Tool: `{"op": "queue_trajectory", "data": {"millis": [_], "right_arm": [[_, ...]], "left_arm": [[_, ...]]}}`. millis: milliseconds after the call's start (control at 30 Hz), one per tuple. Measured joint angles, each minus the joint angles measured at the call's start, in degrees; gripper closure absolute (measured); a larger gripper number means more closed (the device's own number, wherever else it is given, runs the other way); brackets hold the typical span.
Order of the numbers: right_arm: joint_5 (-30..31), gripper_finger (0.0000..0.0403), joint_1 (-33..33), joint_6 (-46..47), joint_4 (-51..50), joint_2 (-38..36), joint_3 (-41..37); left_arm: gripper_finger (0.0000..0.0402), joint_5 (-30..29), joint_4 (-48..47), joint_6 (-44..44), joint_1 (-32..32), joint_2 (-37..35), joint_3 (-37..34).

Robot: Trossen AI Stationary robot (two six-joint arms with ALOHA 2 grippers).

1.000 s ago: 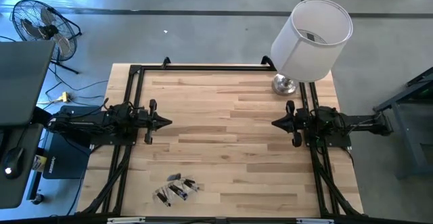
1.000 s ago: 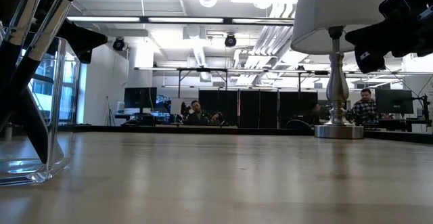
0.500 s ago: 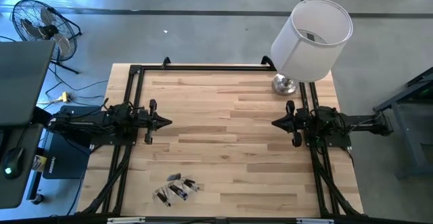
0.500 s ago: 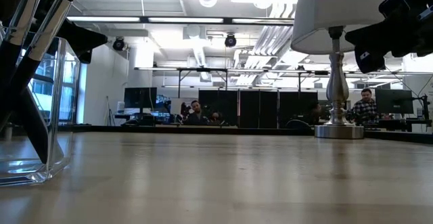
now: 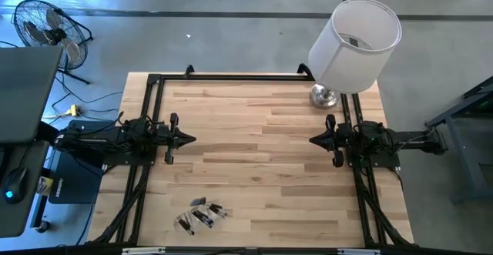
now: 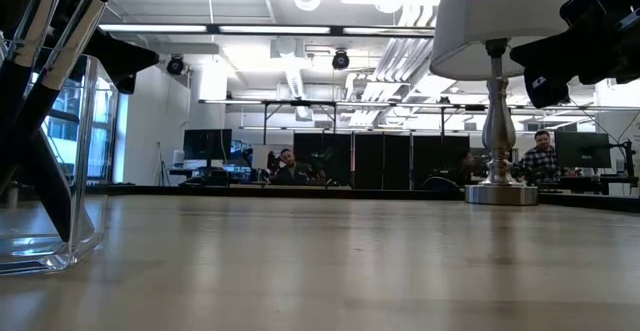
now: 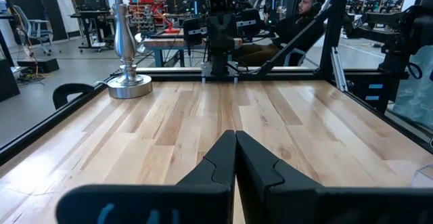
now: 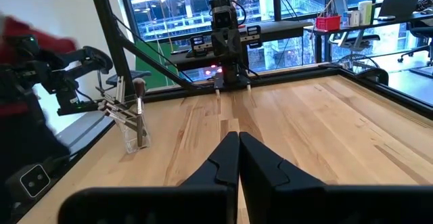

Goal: Pick & Place Makeup Supplies
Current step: Return to Home Position

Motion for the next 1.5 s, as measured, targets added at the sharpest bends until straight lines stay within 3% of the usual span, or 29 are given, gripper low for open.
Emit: {"op": "queue_trajectory", "data": {"millis": [1500], "right_arm": [[-0.02,0.0398,-0.02,-0.01,0.02,0.01,0.0]], "left_arm": [[0.0401,-0.01,-0.01,0.0,-0.01,0.0,0.0]]}}
